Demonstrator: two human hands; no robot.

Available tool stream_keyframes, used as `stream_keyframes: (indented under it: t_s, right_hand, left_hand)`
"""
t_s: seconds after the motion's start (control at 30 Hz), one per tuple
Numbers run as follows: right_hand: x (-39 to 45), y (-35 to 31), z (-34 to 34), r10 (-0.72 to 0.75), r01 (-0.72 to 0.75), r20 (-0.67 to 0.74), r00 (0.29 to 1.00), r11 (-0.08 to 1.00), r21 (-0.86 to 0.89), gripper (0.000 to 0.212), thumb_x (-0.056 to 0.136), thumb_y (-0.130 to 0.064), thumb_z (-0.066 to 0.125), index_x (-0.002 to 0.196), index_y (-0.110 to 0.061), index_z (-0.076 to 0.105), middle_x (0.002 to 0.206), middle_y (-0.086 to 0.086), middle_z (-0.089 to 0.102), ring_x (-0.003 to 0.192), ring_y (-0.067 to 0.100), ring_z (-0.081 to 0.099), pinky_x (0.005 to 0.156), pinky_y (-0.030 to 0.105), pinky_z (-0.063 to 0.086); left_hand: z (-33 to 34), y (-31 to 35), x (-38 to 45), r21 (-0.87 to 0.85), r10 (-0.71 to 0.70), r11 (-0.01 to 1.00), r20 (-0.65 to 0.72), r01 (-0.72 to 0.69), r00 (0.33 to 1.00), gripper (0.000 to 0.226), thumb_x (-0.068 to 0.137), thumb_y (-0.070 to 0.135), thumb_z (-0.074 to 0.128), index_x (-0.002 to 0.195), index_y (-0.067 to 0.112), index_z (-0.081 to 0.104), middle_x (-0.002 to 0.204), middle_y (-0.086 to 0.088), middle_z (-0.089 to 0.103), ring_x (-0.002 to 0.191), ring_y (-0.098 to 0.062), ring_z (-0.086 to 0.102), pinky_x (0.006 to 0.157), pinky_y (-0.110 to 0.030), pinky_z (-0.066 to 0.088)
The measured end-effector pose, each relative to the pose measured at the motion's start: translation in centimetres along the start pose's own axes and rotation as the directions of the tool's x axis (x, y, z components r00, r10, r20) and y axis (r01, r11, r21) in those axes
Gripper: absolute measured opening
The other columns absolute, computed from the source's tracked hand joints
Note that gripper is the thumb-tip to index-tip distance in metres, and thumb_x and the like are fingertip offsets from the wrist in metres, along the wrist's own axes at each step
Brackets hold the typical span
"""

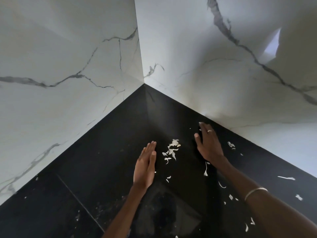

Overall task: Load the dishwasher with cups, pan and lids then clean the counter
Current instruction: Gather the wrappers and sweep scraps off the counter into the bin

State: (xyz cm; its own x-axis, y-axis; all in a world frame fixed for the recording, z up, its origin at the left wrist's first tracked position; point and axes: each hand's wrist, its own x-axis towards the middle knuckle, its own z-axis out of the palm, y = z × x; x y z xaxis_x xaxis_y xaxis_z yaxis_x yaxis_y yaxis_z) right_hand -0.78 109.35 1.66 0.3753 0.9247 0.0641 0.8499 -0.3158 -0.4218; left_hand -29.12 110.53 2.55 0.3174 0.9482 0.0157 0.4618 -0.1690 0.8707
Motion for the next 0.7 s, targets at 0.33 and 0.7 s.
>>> stream_keyframes:
  t_s: [0.33,0.7]
  right_hand:
    - [0.5,0.5,-0.7,-0.066,0.061,0.042,0.997,0.992,0.111,0.053,0.103,-0.036,0.034,0.152,-0.014,0.030,0.160,0.003,0.025,0.149,0.017,0.016,0.122,0.032,0.011]
    - [-9.2,-7.2,1.0,-0.496,0.439,0.344,0.797,0.867,0.235,0.061,0.102,-0.047,0.022,0.156,-0.019,0.014,0.162,-0.007,0.008,0.149,0.001,0.002,0.123,0.027,0.003]
  left_hand:
    - [0.6,0.2,0.0,-0.139,-0.065,0.988,-0.011,0.063,0.998,0.045,0.102,0.042,0.035,0.143,0.029,0.048,0.149,0.015,0.044,0.136,0.017,0.025,0.117,-0.018,0.021]
    - [0.9,0.3,0.0,-0.105,-0.056,0.993,-0.003,0.055,0.998,0.047,0.102,0.043,0.033,0.141,0.026,0.051,0.147,0.010,0.048,0.143,-0.003,0.032,0.118,-0.022,0.024]
